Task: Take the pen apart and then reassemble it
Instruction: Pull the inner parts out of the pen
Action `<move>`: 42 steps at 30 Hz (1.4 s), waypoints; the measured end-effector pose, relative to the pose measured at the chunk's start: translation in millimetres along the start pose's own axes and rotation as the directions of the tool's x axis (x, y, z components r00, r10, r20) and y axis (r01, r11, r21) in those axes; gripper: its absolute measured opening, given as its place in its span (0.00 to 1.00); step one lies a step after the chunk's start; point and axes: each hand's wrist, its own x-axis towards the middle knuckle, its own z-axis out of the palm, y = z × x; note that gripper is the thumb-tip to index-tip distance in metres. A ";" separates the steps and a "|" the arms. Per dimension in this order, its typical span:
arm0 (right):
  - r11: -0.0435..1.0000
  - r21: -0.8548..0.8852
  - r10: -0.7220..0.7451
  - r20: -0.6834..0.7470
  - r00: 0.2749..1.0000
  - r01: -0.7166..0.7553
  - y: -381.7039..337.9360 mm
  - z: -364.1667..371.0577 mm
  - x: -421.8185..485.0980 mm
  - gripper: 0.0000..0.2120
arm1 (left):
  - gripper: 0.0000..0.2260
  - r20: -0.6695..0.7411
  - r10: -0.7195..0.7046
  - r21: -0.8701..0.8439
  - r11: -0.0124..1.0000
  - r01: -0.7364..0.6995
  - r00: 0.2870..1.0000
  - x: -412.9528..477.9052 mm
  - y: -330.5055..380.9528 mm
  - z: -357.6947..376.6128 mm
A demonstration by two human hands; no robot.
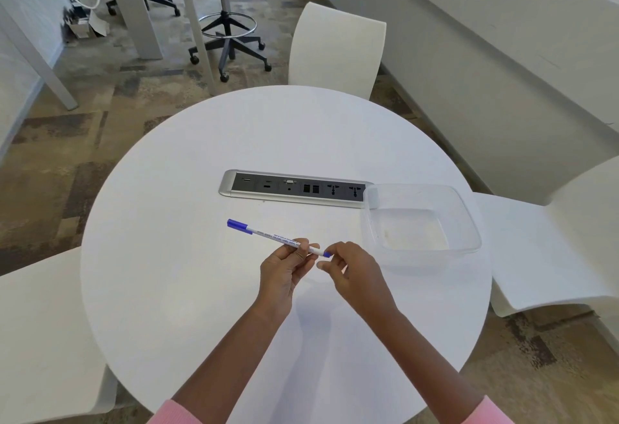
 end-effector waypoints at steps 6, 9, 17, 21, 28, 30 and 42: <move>0.894 -0.386 -0.273 -0.069 0.960 0.227 4.3 3.5 0.6 0.14 | 0.04 -0.006 -0.014 -0.012 1.000 0.014 1.000 -3.1 1.1 3.4; 0.926 -0.308 -0.240 -0.035 0.970 0.217 5.2 2.2 3.1 0.14 | 0.04 0.000 -0.017 -0.020 1.000 0.017 1.000 -5.0 1.1 4.5; 0.957 0.177 0.190 0.221 0.957 -0.230 -11.2 -16.2 10.6 0.16 | 0.04 0.022 -0.016 -0.002 1.000 0.016 1.000 -5.1 0.0 4.8; 0.708 0.434 0.354 0.466 0.811 -0.558 -10.6 -23.5 16.6 0.17 | 0.05 0.038 -0.012 0.019 1.000 0.012 0.999 -5.1 -1.1 5.5; 0.863 0.408 0.262 0.147 0.954 -0.300 -5.1 -12.4 6.3 0.11 | 0.04 -0.004 -0.003 -0.049 0.999 0.003 1.000 -2.5 -0.3 7.7; 0.927 0.338 0.174 0.000 0.985 -0.164 -2.9 -6.4 1.3 0.06 | 0.03 -0.009 -0.012 -0.085 0.996 0.012 1.000 -2.1 0.3 7.5; 0.987 0.106 -0.087 -0.288 0.954 0.122 -0.5 4.3 4.9 0.07 | 0.04 -0.011 -0.020 -0.169 0.986 0.018 1.000 -8.1 0.1 15.3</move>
